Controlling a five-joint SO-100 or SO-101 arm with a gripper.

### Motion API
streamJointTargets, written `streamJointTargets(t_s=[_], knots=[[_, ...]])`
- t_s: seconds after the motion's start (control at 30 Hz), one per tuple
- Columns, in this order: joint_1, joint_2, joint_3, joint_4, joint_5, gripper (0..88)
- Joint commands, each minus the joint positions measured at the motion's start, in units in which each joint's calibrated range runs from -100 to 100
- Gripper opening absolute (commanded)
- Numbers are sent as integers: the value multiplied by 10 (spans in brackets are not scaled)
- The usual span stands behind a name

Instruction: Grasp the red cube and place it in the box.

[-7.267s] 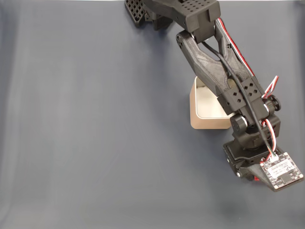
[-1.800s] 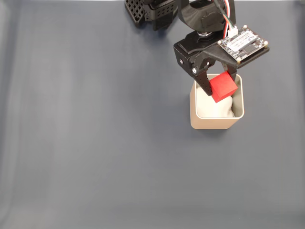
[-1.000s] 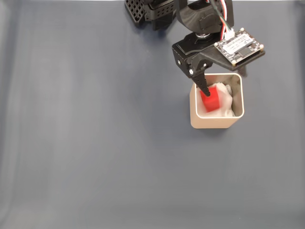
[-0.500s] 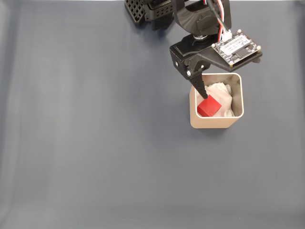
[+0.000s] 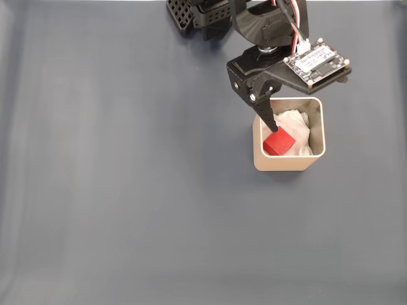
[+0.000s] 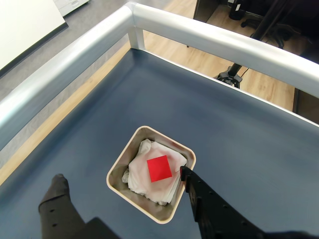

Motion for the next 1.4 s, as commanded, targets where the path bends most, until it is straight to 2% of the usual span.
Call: streamJointTargets(t_s=[0.0,0.1,0.17,0.43,0.67,0.93,1.37], knots=[[5,-22,-6,-8,3,511],[5,-22,-6,-8,3,499],[7,-23,-6,-9,1,458],[25,-33,-1,-21,-2,173],[67,-52,10,-22,-7,2],[137,-115,72,-22,-9,2],[221,-296,267,-18,9,2]])
